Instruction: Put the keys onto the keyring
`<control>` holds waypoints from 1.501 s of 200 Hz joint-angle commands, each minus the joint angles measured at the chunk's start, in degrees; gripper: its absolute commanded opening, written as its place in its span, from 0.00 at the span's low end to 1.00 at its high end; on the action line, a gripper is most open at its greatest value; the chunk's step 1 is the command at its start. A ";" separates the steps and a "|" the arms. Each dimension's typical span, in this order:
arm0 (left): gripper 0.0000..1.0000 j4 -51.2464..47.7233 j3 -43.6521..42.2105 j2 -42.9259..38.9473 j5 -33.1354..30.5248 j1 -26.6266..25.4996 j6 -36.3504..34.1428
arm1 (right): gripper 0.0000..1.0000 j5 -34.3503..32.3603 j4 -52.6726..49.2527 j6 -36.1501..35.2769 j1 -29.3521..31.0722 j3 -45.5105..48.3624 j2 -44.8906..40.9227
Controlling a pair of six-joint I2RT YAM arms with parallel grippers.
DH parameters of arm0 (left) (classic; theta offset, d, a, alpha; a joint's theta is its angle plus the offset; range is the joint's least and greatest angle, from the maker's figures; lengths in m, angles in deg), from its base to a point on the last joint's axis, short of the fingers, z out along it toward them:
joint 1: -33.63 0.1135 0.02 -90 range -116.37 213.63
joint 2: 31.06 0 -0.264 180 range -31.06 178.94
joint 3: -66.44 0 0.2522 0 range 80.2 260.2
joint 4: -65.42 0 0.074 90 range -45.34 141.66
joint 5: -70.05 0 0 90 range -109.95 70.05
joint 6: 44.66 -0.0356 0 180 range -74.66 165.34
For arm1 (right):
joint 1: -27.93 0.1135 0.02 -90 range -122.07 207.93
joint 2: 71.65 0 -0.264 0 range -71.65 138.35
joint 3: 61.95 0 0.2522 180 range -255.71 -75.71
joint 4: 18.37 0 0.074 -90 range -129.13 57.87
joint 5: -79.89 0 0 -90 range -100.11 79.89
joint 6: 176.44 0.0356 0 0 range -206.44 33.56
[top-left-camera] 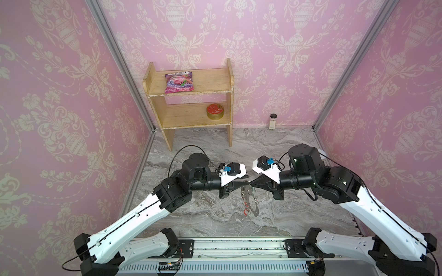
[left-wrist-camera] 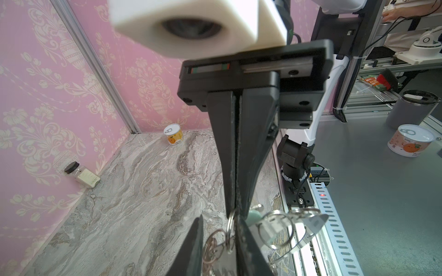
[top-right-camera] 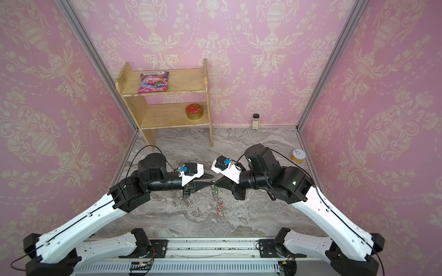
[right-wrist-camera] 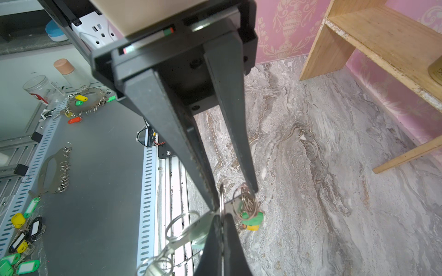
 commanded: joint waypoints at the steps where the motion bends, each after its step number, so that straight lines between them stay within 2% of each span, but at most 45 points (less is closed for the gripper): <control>1: 0.21 -1.09 1.95 0.38 0.93 -0.36 -0.53 | 0.00 1.09 2.08 -0.68 0.53 -1.71 -0.39; 31: 0.17 -0.71 1.85 0.53 1.48 -0.33 -0.26 | 0.00 1.17 2.26 -0.73 0.54 -1.69 -0.46; 109: 0.15 0.28 2.28 -0.14 4.98 -0.34 1.04 | 0.00 0.86 2.43 -0.95 0.54 -1.42 -0.50; 170: 0.03 -1.80 3.58 1.58 6.39 -0.34 0.76 | 0.00 1.19 2.81 -0.85 0.47 -1.52 -0.98; 248: 0.10 -6.09 5.18 3.24 6.66 -0.35 0.12 | 0.00 1.62 3.89 -0.61 0.47 -1.26 -2.08; 287: 0.00 -6.10 5.27 3.42 6.24 -0.34 0.12 | 0.00 1.84 3.99 -0.43 0.52 -1.15 -2.13; 300: 0.00 -6.03 5.27 3.37 5.95 -0.25 0.19 | 0.00 1.88 4.04 -0.33 0.54 -1.06 -2.11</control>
